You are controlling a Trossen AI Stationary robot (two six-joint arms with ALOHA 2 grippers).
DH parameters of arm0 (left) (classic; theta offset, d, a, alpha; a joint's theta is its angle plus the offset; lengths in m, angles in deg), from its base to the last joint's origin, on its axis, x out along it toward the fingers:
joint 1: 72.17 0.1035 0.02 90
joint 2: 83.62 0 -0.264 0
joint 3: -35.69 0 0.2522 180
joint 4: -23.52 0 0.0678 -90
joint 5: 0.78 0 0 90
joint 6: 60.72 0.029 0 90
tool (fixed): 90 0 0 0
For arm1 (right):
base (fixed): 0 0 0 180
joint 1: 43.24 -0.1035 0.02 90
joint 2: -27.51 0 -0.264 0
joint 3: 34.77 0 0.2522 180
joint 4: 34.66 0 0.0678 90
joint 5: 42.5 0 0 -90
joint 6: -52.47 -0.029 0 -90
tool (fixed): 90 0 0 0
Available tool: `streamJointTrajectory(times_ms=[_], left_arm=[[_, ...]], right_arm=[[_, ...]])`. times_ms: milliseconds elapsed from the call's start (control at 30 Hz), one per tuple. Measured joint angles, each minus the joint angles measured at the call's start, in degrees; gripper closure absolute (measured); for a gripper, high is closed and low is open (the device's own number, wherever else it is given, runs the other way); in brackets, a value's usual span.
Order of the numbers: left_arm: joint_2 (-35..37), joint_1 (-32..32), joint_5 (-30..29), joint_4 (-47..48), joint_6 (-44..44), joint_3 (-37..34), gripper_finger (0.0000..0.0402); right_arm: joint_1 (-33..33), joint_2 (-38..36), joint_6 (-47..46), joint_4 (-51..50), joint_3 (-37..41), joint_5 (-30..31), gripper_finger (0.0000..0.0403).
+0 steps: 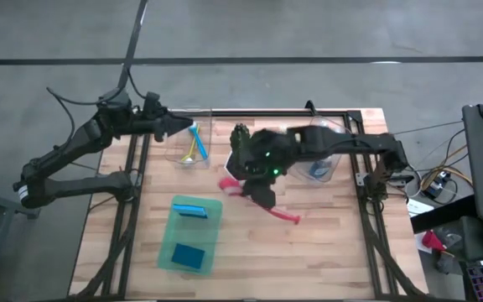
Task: Pick & Place Kitchen Sink Supplies
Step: Put the red dishwashing brush into the left transparent bin
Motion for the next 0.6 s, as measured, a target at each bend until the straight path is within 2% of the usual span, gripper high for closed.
streamJointTrajectory(times_ms=[167,267,467,600], left_arm=[[0.0,0.0,10.06,-8.53,0.43,-0.02,0.0291],[0.13,-0.02,14.62,-15.7,0.16,-0.02,0.0291],[0.42,-0.09,15.61,-22.15,0.59,-0.02,0.0286],[0.74,-0.47,15.72,-23.09,3.01,-0.02,0.0259]], right_arm=[[0.3,0.0,-3.65,7.56,-6.23,1.31,0.0351],[0.4,0.0,-5.29,13.5,-8.56,4.32,0.0351],[1.25,0.0,-5.43,22.63,-11.14,13.97,0.0351],[2.13,0.0,-6.5,29.89,-10.99,18.99,0.0351]])
